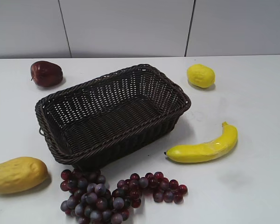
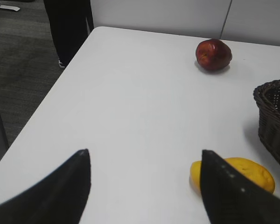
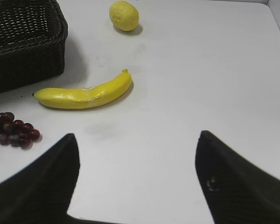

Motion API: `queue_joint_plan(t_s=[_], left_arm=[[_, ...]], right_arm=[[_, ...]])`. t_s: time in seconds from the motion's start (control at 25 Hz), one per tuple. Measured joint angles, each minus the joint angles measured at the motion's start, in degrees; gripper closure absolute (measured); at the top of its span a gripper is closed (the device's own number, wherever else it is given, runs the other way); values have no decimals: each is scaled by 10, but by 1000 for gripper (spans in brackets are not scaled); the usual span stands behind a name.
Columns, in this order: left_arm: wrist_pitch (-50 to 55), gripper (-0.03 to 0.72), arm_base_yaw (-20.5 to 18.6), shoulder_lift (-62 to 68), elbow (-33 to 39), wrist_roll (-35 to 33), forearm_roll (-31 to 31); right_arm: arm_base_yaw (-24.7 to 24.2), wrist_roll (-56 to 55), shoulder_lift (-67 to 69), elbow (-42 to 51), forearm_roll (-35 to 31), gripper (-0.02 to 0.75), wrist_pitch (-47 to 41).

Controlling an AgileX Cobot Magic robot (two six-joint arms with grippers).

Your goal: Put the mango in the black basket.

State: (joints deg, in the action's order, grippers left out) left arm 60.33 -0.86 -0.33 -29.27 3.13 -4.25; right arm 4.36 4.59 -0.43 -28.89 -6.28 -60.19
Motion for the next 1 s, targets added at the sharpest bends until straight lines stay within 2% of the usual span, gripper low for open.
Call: queue_joint_plan(t_s=[0.68, 1.0], left_arm=[[0, 148, 0, 0, 1, -3, 0], [8, 149, 0, 59, -19, -112, 0]], right_arm=[[0, 0, 0, 0, 0, 146, 0], [0, 0, 0, 0, 0, 146, 0]])
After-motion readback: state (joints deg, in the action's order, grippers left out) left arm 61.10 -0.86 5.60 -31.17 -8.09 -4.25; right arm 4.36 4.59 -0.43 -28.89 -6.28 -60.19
